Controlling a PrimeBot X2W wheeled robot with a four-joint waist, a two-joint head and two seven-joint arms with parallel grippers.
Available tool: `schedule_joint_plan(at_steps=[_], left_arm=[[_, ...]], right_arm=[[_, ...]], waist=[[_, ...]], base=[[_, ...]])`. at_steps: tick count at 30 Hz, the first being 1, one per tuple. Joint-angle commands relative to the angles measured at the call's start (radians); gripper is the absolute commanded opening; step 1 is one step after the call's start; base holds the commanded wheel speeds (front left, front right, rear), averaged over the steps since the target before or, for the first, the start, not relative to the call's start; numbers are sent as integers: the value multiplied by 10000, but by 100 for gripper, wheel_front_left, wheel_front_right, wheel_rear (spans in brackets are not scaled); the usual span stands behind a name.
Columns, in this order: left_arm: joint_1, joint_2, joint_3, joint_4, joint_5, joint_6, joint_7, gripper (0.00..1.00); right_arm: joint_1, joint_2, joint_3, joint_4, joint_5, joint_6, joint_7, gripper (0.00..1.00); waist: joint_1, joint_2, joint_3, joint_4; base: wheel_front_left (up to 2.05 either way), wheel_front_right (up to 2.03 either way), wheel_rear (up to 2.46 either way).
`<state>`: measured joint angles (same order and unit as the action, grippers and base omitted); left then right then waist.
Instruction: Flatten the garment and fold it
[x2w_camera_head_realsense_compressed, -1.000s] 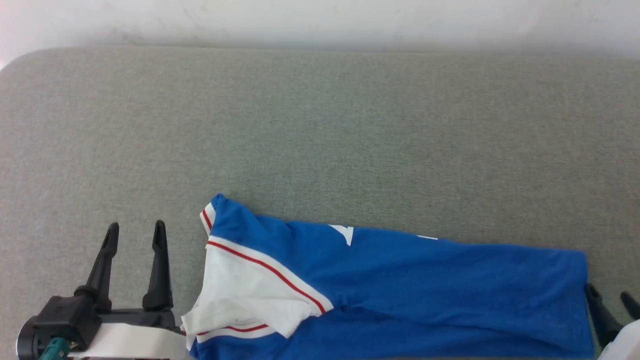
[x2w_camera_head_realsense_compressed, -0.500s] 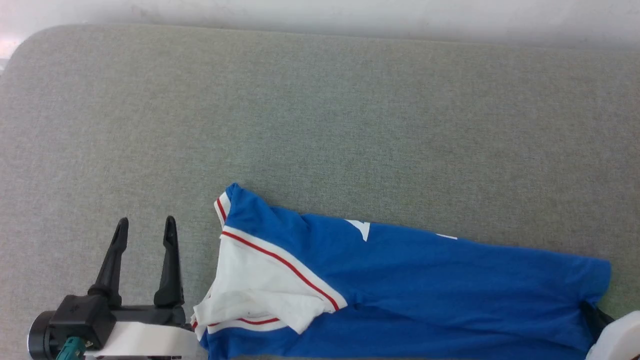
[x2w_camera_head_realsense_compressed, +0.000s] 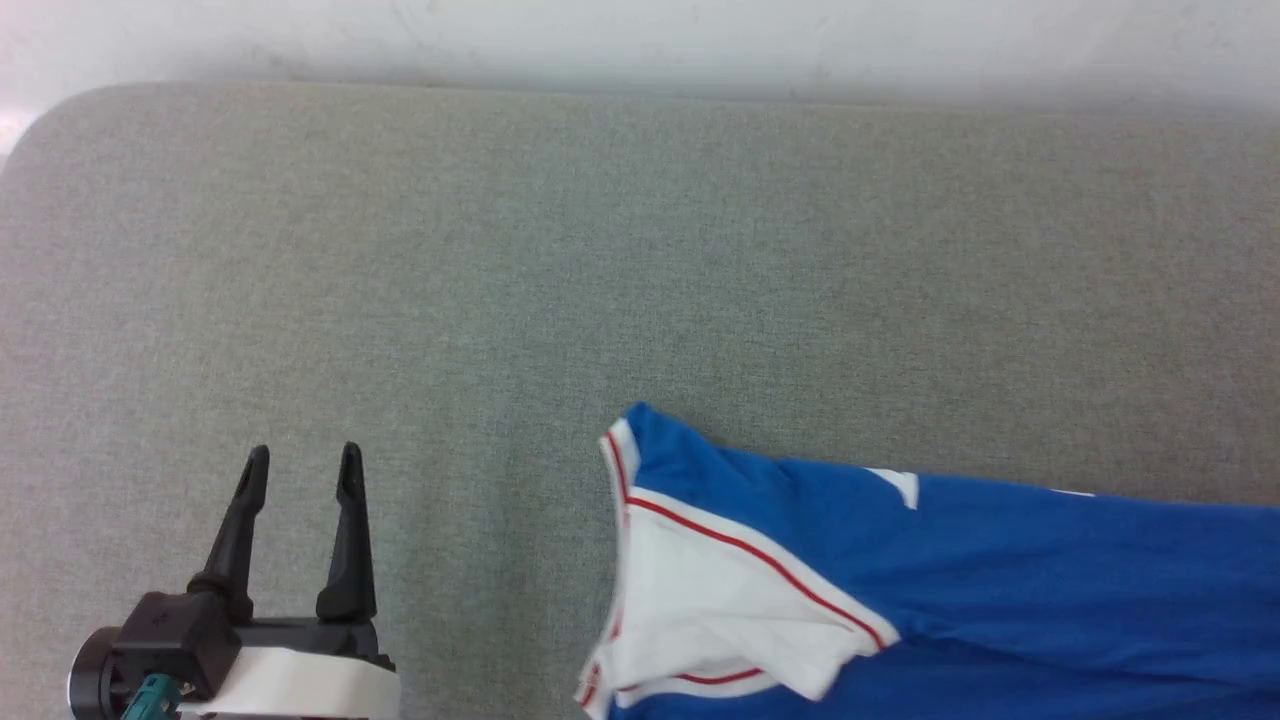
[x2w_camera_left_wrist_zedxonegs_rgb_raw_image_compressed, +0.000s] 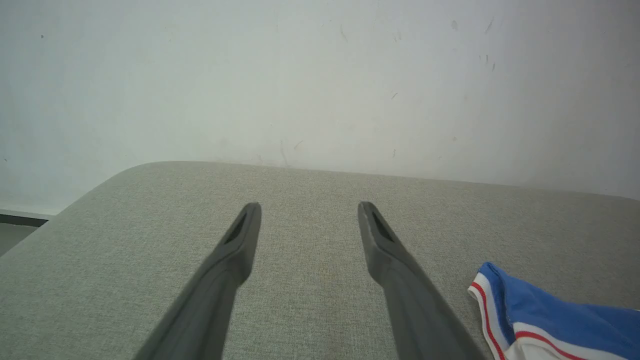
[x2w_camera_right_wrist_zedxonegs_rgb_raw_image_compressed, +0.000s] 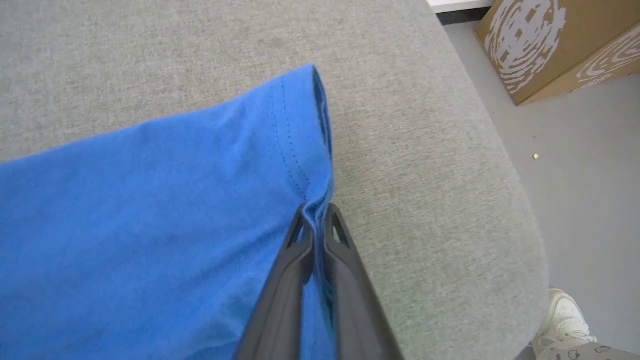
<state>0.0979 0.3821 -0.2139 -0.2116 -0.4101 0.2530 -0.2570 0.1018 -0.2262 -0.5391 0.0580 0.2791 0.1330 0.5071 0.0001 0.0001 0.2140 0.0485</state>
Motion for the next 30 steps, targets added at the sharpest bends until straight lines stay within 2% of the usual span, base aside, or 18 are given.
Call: schedule_joint_plan(at_steps=[1,3,6,13,19,26,30], left_arm=[[61,-14,-9,48,79,-76,-47,100],[111,-10,-26,98,56,-81,-44,100],[178,-16,-83,173,1,-114,-13,100],[166,-73,-212,284,-116,-193,24,100],[78,-149,-274,356,-225,-272,17,100],[-119,-259,-298,464,-281,-375,-3,100],[-253,-372,-338,553,-286,-434,-15,100]], right_arm=[[-138,-145,-210,44,-127,-23,-154,0],[-122,-146,-210,2,-82,-23,-236,0],[-110,173,322,-360,407,-23,-35,0],[181,876,2746,-2316,1453,-23,963,0],[73,1177,4988,-3600,1527,-23,1633,0],[-764,1380,7353,-3749,1475,-23,1738,0],[-1294,1545,8302,-3427,1527,-23,1718,0]], waist=[[-1,-1,-85,-15],[-1,-1,-171,-30],[-1,-1,-316,-49],[-1,-1,-550,29],[-1,-1,-491,277],[-1,-1,-327,601],[-1,-1,-230,804]], base=[[0,0,0],[0,0,0],[0,0,0],[0,0,0],[0,0,0],[0,0,0],[0,0,0]])
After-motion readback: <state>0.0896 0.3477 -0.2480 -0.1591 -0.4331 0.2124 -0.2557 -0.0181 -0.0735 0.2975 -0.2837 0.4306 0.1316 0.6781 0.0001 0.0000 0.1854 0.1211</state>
